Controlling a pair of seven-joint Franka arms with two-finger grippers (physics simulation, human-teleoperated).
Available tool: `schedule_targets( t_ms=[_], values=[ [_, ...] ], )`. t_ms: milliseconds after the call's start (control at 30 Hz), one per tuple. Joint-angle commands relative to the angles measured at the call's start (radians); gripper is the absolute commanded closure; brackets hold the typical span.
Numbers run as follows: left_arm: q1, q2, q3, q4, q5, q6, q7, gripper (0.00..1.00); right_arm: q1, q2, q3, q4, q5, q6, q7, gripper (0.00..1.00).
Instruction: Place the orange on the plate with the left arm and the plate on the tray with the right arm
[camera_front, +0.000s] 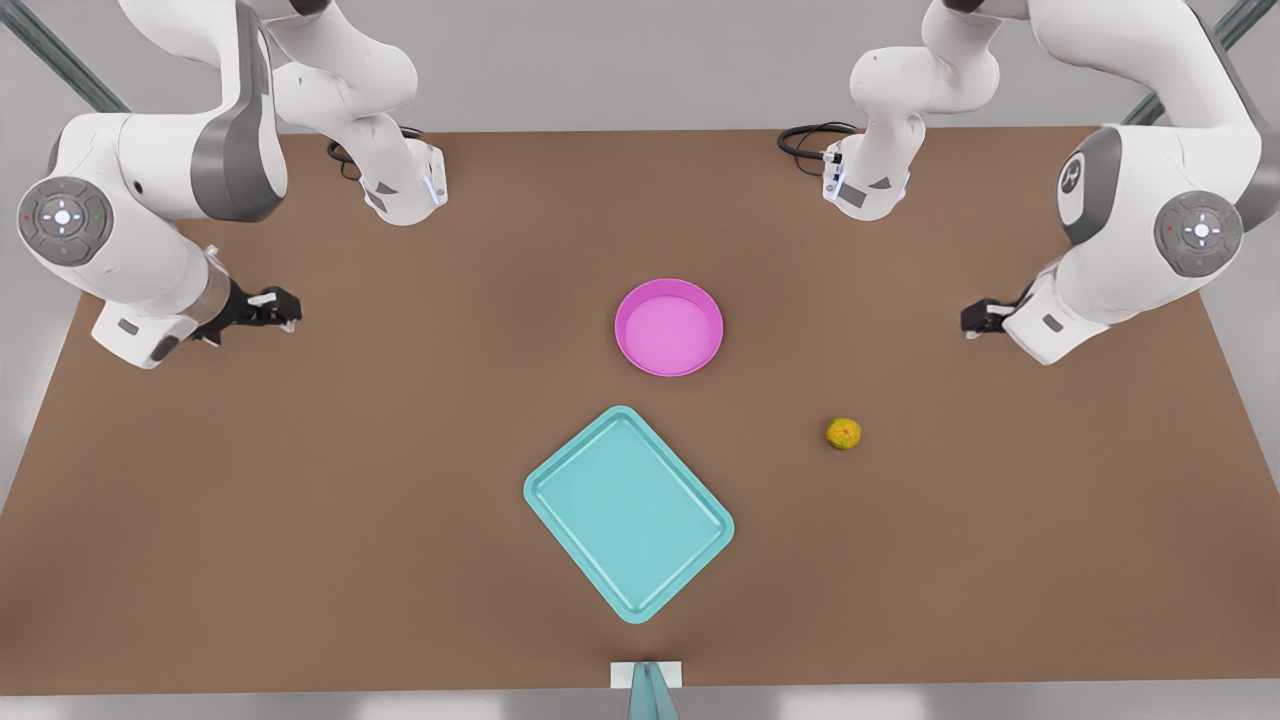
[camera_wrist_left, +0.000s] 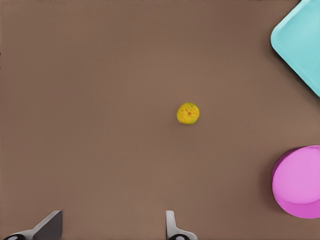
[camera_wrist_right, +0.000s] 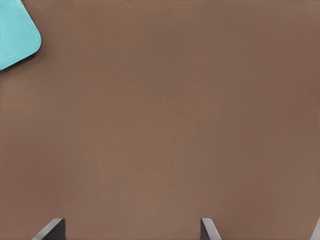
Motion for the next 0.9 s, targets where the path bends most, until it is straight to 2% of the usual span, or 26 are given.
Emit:
schedule_targets(
  t_ms=[0, 33, 100, 167, 233, 300, 367, 500, 633, 867],
  values=[
    [0.0, 0.002, 0.0, 0.0, 0.0, 0.036, -0.016, 0.0, 0.002, 0.001, -0.001, 0.0, 0.003, 0.054, -0.084, 0.0],
    [0.0, 0.035, -0.017, 0.005, -0.002, 0.037, -0.019, 0.0, 0.002, 0.003, -0.001, 0.0, 0.004, 0.054, -0.084, 0.0],
    [-0.005, 0.195, -0.066, 0.057, 0.006, 0.039, -0.045, 0.0, 0.003, 0.02, -0.001, 0.014, 0.004, 0.045, -0.079, 0.0],
    [-0.077, 0.371, -0.069, 0.089, 0.006, 0.088, -0.125, 0.0, 0.009, 0.119, -0.001, 0.125, 0.006, -0.034, -0.072, 0.0],
    [-0.102, 0.483, -0.071, 0.056, -0.002, 0.296, -0.132, 0.0, 0.009, 0.123, -0.001, 0.125, 0.007, -0.022, -0.072, 0.0],
    [-0.102, 0.497, -0.071, -0.11, 0.0, 0.643, -0.129, 0.0, -0.029, 0.149, -0.008, 0.165, 0.047, -0.038, -0.072, 0.0],
    [-0.1, 0.508, -0.071, -0.175, -0.002, 0.79, -0.129, 0.0, -0.02, 0.152, -0.002, 0.171, 0.027, -0.075, 0.023, 0.0],
    [-0.102, 0.513, -0.069, -0.195, -0.002, 0.774, -0.126, 0.0, -0.023, 0.189, -0.002, 0.175, 0.046, -0.077, 0.026, 0.0],
    [-0.1, 0.491, -0.045, -0.199, 0.003, 0.626, -0.129, 0.0, -0.023, 0.192, -0.002, 0.175, 0.055, -0.077, 0.026, 0.0],
    [-0.102, 0.503, -0.04, -0.204, 0.006, 0.594, -0.129, 0.0, -0.023, 0.193, -0.002, 0.174, 0.062, -0.077, 0.028, 0.0]
  ],
)
